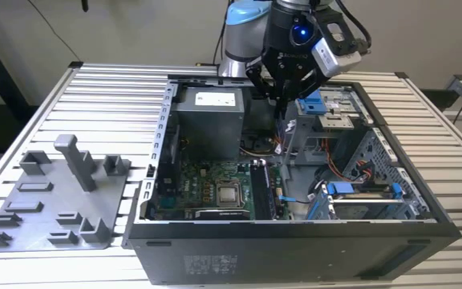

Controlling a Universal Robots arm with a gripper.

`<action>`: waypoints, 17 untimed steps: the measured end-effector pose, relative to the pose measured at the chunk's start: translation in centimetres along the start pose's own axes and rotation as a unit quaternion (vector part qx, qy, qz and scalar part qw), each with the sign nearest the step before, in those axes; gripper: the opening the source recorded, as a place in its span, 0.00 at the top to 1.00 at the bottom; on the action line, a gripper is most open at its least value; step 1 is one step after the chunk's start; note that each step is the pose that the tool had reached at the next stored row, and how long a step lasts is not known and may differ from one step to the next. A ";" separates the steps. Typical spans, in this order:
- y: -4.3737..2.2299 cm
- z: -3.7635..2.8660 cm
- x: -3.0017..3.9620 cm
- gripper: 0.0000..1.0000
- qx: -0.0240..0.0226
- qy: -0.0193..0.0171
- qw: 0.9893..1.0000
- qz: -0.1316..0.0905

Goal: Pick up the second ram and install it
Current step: 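Insert the second ram into the second slot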

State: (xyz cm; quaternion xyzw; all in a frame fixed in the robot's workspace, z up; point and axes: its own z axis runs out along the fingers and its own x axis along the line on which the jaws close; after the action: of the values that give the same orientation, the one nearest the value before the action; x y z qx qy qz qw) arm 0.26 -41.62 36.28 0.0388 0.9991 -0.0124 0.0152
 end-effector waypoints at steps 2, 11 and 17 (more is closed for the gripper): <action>0.01 0.24 -0.05 0.86 0.000 0.000 1.000 0.000; 0.02 0.97 -0.09 0.86 0.000 0.000 1.000 -0.006; 0.00 1.40 -0.08 0.86 0.000 0.000 1.000 -0.008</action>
State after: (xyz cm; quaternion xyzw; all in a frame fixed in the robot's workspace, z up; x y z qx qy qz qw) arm 0.38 -41.66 34.88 0.0305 0.9993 -0.0124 0.0155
